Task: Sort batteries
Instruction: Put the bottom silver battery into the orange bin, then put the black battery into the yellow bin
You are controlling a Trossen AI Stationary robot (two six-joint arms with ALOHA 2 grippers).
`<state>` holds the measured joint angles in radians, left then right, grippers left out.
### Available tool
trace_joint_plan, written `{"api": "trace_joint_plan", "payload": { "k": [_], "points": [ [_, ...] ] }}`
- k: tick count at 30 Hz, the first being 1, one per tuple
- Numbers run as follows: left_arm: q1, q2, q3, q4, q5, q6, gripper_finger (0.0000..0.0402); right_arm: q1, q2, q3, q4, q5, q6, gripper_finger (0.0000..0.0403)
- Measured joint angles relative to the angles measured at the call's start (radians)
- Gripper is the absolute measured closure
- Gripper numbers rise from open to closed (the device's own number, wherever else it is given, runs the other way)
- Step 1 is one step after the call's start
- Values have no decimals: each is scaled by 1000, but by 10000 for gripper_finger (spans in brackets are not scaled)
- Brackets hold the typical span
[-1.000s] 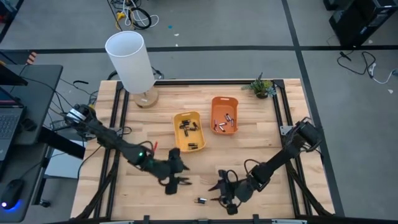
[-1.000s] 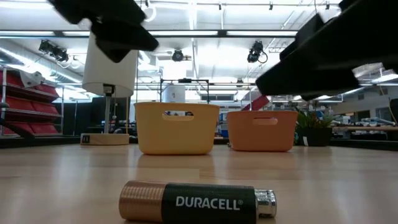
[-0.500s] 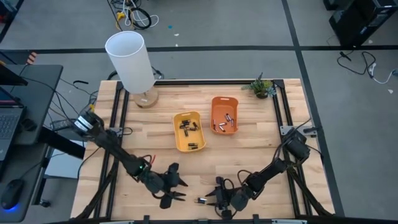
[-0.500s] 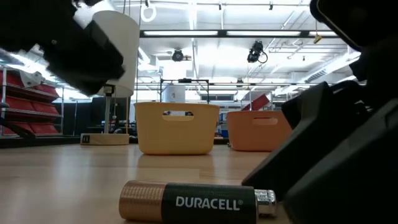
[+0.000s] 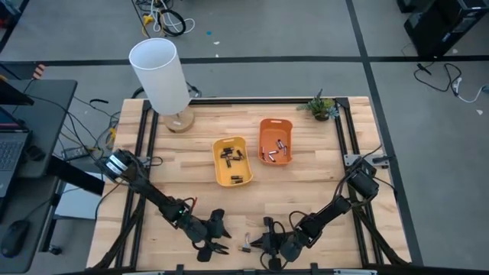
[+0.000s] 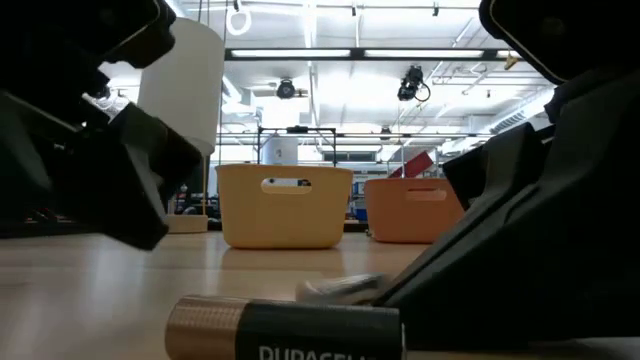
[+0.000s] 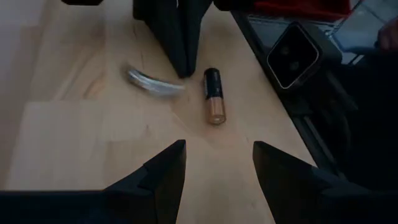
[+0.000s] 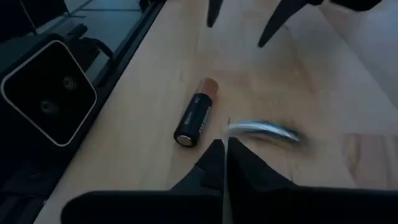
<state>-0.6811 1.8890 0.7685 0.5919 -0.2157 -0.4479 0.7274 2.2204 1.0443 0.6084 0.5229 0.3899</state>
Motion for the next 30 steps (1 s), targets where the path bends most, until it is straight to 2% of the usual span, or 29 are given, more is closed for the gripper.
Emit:
{"api": "trace_joint_plan", "payload": {
  "k": [7,16,21,30],
  "points": [
    [0,68,17,166,6,79,199,-3,0,0,-7,23,3,402],
    [12,147,54,184,-26,131,199,6,-33,-7,-27,84,-22,401],
    [24,172,77,186,-26,133,199,41,-142,-4,-146,225,-34,402],
    [28,191,82,202,-27,131,199,98,-305,-5,-412,338,55,393]
  ]
}}
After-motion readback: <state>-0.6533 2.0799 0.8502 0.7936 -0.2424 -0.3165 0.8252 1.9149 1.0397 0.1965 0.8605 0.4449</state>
